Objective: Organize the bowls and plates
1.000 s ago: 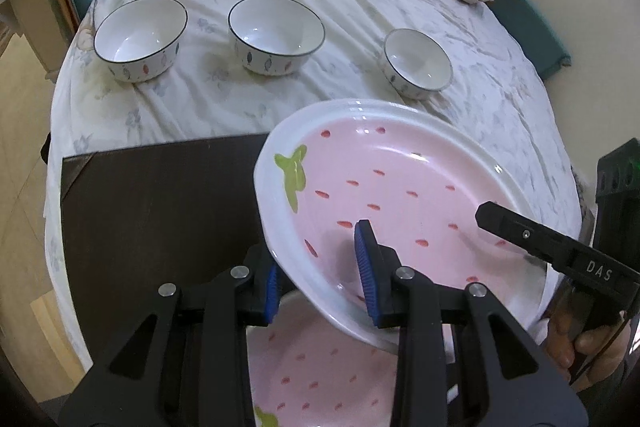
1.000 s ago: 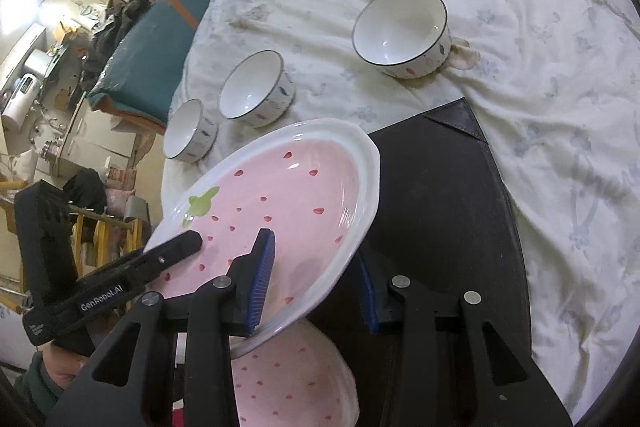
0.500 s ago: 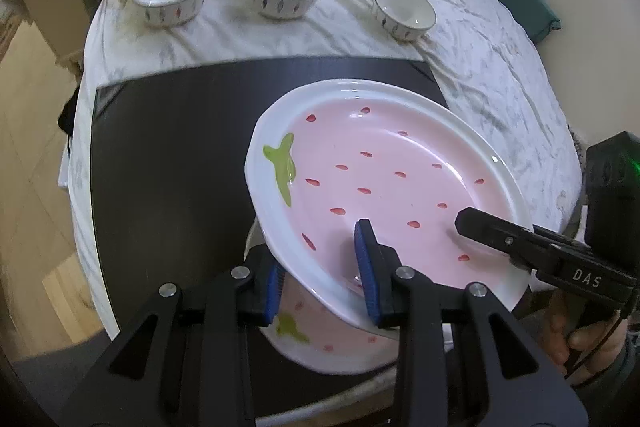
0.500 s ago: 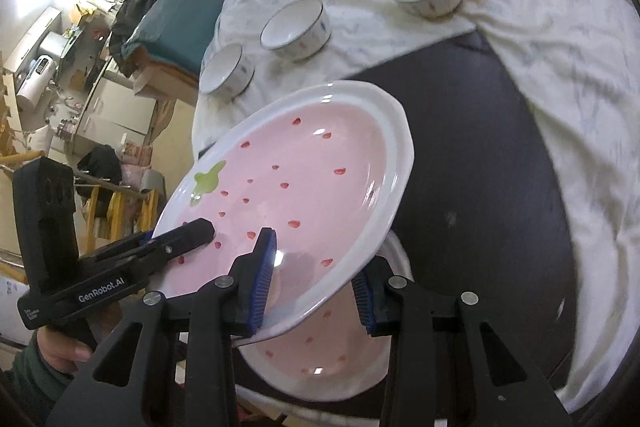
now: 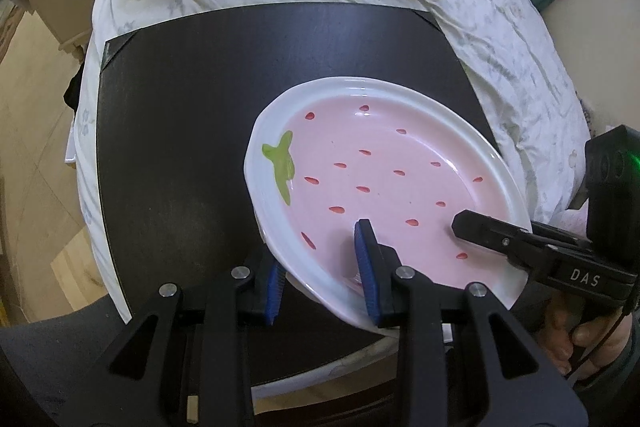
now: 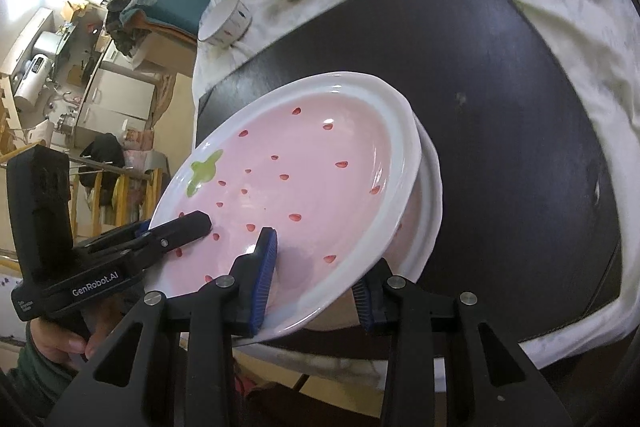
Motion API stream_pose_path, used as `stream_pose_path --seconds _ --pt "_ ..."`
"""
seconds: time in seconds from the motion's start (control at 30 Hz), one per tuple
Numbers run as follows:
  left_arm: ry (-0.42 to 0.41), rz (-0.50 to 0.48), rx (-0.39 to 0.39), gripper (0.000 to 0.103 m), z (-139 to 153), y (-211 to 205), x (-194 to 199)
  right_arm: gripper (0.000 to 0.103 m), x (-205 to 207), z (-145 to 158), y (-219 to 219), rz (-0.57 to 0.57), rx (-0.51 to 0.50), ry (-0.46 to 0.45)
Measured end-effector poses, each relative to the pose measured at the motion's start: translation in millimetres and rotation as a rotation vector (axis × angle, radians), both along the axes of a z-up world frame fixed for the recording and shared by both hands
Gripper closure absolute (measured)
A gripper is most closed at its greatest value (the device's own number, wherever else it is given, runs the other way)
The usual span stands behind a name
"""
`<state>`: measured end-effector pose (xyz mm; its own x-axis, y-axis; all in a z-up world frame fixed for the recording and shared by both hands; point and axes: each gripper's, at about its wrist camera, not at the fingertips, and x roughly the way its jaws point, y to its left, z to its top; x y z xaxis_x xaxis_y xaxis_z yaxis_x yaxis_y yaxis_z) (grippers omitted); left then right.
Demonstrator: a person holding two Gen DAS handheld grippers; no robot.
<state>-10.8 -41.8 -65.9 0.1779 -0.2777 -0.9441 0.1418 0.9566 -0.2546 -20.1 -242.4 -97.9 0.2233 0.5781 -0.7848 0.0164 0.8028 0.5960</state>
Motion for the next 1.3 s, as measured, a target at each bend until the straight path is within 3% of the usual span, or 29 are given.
stream_pose_path --seconds 0.37,0.6,0.8,0.97,1.3 --pt "0.054 -0.010 0.036 0.075 -15 0 -1 0.068 0 -19 0 -0.001 0.005 0.060" --pt "0.086 0.015 0.120 0.075 -28 5 0 0.069 -5 -39 -3 -0.006 0.010 0.150" --pt "0.071 0.017 0.189 0.074 -32 4 1 0.069 -4 -38 -10 -0.026 0.019 0.153" --pt "0.074 0.047 0.236 0.060 -41 10 11 0.069 -6 -39 -9 -0.013 0.017 0.173" --pt "0.066 0.051 0.262 0.058 -44 8 12 0.067 -12 -34 -17 -0.002 0.042 0.232"
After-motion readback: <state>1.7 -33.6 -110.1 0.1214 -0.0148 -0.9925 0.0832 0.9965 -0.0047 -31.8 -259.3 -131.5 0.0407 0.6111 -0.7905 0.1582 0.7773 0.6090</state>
